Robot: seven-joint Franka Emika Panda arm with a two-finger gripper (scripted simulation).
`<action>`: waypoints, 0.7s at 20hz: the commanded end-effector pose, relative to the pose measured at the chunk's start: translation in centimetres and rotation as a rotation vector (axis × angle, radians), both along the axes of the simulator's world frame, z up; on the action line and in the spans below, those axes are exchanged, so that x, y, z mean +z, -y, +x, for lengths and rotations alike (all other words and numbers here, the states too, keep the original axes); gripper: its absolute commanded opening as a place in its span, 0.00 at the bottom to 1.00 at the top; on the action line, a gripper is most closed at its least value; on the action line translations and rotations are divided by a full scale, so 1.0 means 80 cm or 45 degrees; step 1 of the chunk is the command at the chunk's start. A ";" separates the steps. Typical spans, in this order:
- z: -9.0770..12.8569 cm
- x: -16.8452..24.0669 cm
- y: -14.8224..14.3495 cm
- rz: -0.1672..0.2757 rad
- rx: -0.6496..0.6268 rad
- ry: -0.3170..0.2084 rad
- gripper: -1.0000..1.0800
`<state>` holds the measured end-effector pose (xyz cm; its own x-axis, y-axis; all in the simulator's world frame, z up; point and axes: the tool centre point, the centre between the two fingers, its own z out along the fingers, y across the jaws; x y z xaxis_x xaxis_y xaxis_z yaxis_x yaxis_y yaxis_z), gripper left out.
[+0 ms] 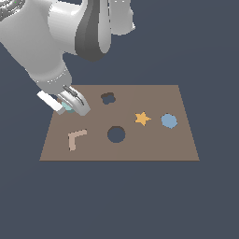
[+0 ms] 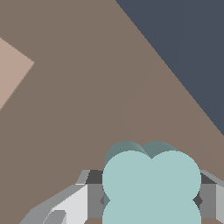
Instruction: Insert a designated object into the corresponding slot on a board.
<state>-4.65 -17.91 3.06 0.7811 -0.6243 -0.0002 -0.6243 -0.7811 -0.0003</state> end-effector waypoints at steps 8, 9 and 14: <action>0.001 0.000 -0.005 0.000 0.036 0.000 0.00; 0.002 0.001 -0.007 0.000 0.052 0.000 0.00; 0.005 0.002 -0.024 0.000 0.176 0.000 0.00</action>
<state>-4.36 -16.45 3.15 0.8427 -0.5384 -0.0005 -0.5384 -0.8427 0.0000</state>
